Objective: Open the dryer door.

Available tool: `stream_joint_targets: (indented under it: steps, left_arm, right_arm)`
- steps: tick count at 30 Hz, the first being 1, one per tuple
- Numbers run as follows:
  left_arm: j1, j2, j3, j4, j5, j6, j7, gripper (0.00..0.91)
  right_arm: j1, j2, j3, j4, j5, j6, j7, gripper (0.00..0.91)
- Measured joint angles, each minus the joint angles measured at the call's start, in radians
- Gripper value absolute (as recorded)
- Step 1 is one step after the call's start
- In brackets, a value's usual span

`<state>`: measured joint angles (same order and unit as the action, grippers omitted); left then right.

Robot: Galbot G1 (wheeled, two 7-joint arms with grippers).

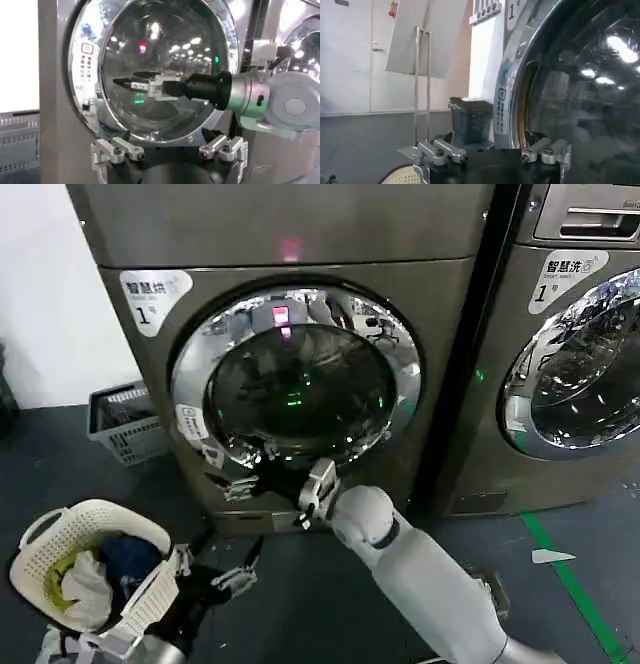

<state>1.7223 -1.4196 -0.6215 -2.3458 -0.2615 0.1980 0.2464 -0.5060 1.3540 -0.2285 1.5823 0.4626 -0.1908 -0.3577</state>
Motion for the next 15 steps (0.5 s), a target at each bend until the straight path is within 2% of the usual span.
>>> stream_joint_targets:
  steps: [15]
  left_arm:
    - [-0.006,0.003,0.002,-0.002,-0.004,0.001,0.002,0.907]
  right_arm:
    - [0.047,0.030,-0.030,-0.078,0.009,0.013,0.007,0.907]
